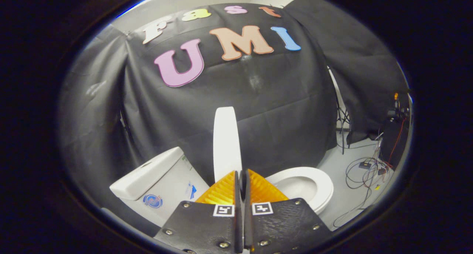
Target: Open the toilet lid.
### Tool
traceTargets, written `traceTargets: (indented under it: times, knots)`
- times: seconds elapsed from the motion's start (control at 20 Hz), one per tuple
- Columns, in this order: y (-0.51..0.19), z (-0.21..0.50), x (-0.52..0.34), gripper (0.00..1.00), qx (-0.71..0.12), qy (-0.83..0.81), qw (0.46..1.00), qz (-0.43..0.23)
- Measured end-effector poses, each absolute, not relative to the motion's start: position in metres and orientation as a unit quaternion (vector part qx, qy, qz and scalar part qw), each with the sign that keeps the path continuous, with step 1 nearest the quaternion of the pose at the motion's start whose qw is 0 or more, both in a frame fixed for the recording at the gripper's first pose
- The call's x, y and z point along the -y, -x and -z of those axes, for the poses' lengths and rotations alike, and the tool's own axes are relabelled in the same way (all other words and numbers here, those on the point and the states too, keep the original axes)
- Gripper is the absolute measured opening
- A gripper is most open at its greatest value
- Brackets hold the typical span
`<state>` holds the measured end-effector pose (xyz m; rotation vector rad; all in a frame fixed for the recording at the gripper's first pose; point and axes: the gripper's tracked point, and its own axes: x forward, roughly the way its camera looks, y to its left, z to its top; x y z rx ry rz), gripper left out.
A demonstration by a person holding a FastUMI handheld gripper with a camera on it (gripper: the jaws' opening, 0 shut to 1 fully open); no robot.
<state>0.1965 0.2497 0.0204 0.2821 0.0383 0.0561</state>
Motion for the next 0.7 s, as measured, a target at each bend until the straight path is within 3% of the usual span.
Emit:
traceTargets:
  times: [0.7]
  knots:
    - [-0.191,-0.033,-0.299,0.04,-0.012,-0.063,0.992,-0.112]
